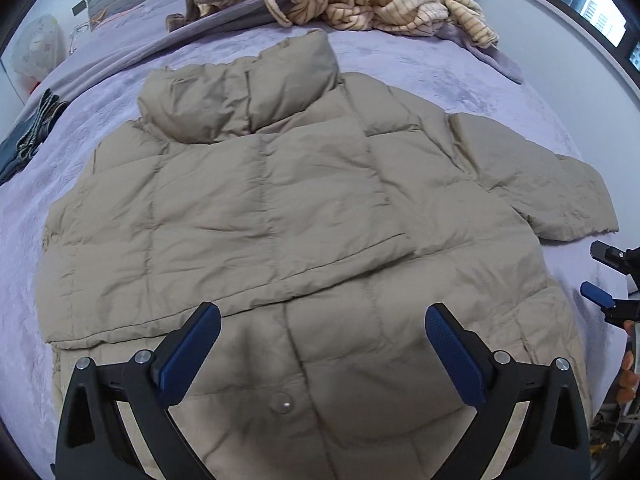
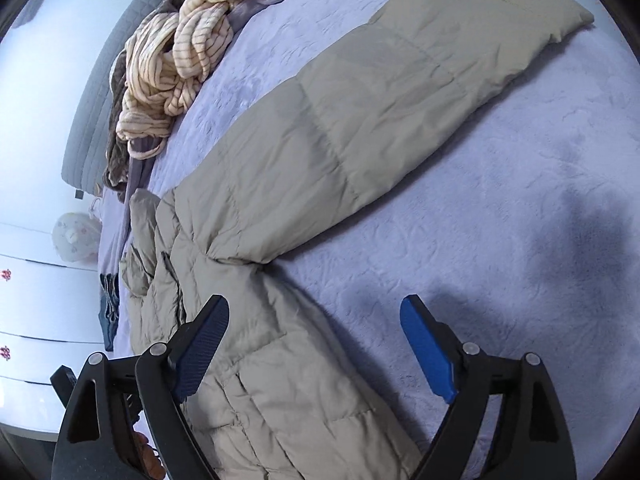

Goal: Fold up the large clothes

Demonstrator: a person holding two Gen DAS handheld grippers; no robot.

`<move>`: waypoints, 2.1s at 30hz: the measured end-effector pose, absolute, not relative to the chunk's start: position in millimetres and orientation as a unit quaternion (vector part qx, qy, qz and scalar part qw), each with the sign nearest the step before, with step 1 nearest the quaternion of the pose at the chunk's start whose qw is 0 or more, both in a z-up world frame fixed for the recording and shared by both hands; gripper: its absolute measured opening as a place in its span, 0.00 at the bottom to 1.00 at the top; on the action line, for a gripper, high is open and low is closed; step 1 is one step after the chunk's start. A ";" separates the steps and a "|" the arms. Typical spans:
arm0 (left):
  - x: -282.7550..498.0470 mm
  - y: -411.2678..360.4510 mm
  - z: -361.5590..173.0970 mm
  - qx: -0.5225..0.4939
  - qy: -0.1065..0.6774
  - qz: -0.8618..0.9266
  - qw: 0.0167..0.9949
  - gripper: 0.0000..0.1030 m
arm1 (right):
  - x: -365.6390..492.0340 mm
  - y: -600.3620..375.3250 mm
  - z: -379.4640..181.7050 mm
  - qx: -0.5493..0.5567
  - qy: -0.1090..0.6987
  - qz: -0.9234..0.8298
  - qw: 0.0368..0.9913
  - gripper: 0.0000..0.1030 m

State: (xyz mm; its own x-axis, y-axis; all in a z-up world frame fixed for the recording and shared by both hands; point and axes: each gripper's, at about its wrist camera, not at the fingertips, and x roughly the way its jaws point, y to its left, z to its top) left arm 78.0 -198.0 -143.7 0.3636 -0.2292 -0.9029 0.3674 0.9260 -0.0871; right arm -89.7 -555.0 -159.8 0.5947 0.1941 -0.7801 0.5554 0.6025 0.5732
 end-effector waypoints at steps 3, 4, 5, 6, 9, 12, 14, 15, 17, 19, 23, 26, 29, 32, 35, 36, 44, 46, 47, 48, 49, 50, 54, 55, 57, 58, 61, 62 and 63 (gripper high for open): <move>72.4 -217.4 -140.4 0.063 0.534 -0.191 0.821 0.99 | -92.1 -571.4 -165.7 0.455 0.419 -0.116 0.778 1.00; 71.7 -222.5 -139.9 0.064 0.534 -0.194 0.821 0.99 | -93.5 -576.1 -167.3 0.465 0.409 -0.118 0.777 1.00; 71.1 -227.3 -139.5 0.066 0.533 -0.196 0.820 0.99 | -94.7 -581.3 -168.8 0.474 0.400 -0.118 0.775 1.00; 70.8 -231.8 -139.4 0.068 0.533 -0.197 0.820 0.99 | -94.8 -586.5 -170.2 0.480 0.394 -0.120 0.774 1.00; 72.1 -240.7 -141.0 0.073 0.535 -0.199 0.818 0.99 | -96.7 -606.2 -173.0 0.496 0.379 -0.140 0.769 1.00; 76.2 -243.5 -143.2 0.073 0.537 -0.194 0.817 0.99 | -99.6 -636.5 -179.0 0.527 0.356 -0.167 0.753 1.00; 79.4 -243.4 -143.8 0.073 0.538 -0.188 0.819 0.99 | -102.6 -658.8 -184.7 0.555 0.336 -0.171 0.741 1.00; 81.3 -242.9 -144.6 0.071 0.538 -0.184 0.820 0.99 | -104.2 -668.5 -187.0 0.571 0.323 -0.169 0.736 1.00; 84.9 -241.7 -145.5 0.067 0.538 -0.180 0.821 0.99 | -104.3 -688.1 -192.3 0.609 0.288 -0.157 0.722 1.00; 87.9 -241.3 -145.6 0.064 0.538 -0.176 0.821 0.99 | -103.2 -704.4 -195.9 0.637 0.255 -0.150 0.712 1.00; 91.4 -242.0 -144.6 0.064 0.536 -0.173 0.824 0.99 | -96.3 -729.9 -202.6 0.685 0.192 -0.132 0.691 1.00; 94.9 -242.0 -141.8 0.061 0.532 -0.173 0.826 0.99 | -90.2 -740.4 -210.9 0.732 0.153 -0.122 0.653 0.97; 99.2 -239.5 -139.0 0.054 0.529 -0.169 0.830 0.99 | -81.9 -739.8 -220.4 0.762 0.152 -0.104 0.621 0.25; 103.4 -234.1 -135.0 0.049 0.524 -0.164 0.835 0.99 | -75.6 -735.9 -211.6 0.747 0.160 -0.102 0.637 0.06; 108.0 -224.1 -130.4 0.045 0.516 -0.155 0.841 0.99 | -61.0 -729.0 -186.3 0.716 0.168 -0.083 0.672 0.06; 110.0 -219.7 -129.6 0.045 0.514 -0.150 0.843 0.99 | -55.4 -725.4 -175.5 0.705 0.171 -0.072 0.685 0.06; 123.6 -176.5 -126.9 0.020 0.504 -0.115 0.856 0.99 | 15.8 -635.3 -73.0 0.534 0.244 0.029 0.809 0.06; 125.0 -164.6 -128.3 0.014 0.503 -0.107 0.858 0.99 | 34.3 -597.1 -54.9 0.471 0.273 0.051 0.837 0.06; 125.5 -158.2 -129.4 0.013 0.503 -0.102 0.858 0.99 | 43.6 -575.3 -45.6 0.429 0.290 0.061 0.854 0.06; 125.4 -152.2 -130.9 0.014 0.504 -0.097 0.858 0.99 | 53.4 -550.0 -37.8 0.382 0.307 0.070 0.869 0.06; 125.2 -145.2 -132.3 0.013 0.505 -0.093 0.858 0.99 | 62.5 -522.9 -33.1 0.338 0.323 0.080 0.880 0.06; 124.8 -138.1 -133.8 0.010 0.506 -0.089 0.858 0.99 | 68.0 -498.4 -34.0 0.303 0.337 0.091 0.887 0.06; 122.0 -106.3 -138.6 -0.001 0.507 -0.071 0.859 0.99 | 89.5 -408.8 -53.9 0.196 0.391 0.142 0.888 0.06; 121.9 -98.4 -140.0 -0.002 0.507 -0.066 0.860 0.99 | 93.1 -391.2 -63.1 0.180 0.403 0.150 0.885 0.06; 122.5 -83.2 -142.6 -0.005 0.506 -0.057 0.860 0.99 | 98.7 -359.3 -86.8 0.153 0.426 0.163 0.877 0.06; 123.1 -75.4 -143.8 -0.006 0.506 -0.053 0.861 0.99 | 102.9 -342.6 -101.4 0.142 0.440 0.166 0.871 0.06; 124.9 -56.1 -149.9 -0.012 0.510 -0.042 0.859 0.99 | 104.0 -317.3 -144.6 0.136 0.482 0.155 0.852 0.06; 126.2 -51.1 -152.1 -0.014 0.512 -0.040 0.858 0.99 | 101.4 -318.2 -156.8 0.140 0.493 0.146 0.846 0.06; 127.5 -46.9 -154.1 -0.017 0.513 -0.039 0.857 0.99 | 102.8 -319.8 -167.2 0.145 0.502 0.137 0.842 0.06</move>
